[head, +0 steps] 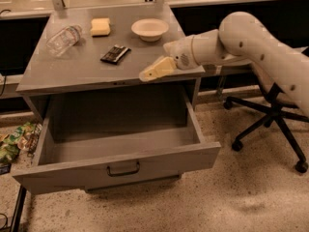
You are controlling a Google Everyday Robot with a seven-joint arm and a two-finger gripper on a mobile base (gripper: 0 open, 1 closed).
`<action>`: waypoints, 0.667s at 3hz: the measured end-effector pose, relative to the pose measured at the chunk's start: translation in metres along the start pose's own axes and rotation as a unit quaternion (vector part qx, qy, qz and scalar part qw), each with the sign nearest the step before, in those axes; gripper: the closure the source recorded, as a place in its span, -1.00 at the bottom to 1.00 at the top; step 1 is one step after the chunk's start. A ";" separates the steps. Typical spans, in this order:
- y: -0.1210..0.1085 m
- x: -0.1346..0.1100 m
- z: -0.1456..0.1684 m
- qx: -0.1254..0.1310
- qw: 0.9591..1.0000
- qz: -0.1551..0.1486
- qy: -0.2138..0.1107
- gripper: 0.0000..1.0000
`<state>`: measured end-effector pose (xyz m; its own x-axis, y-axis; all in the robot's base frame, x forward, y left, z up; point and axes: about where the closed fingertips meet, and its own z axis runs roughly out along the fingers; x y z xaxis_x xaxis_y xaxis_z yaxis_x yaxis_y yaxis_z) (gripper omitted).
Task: Place rxbar chocolate into top drawer
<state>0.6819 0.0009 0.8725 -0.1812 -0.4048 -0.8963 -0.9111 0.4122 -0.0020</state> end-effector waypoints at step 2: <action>-0.022 -0.037 0.086 -0.012 0.998 -0.034 -0.042 -1.00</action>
Offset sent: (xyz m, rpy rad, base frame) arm 0.0785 0.1064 -0.0050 0.0483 -0.1123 0.1041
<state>0.7408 0.0768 0.8672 -0.0883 -0.3604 -0.9286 -0.9292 0.3656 -0.0536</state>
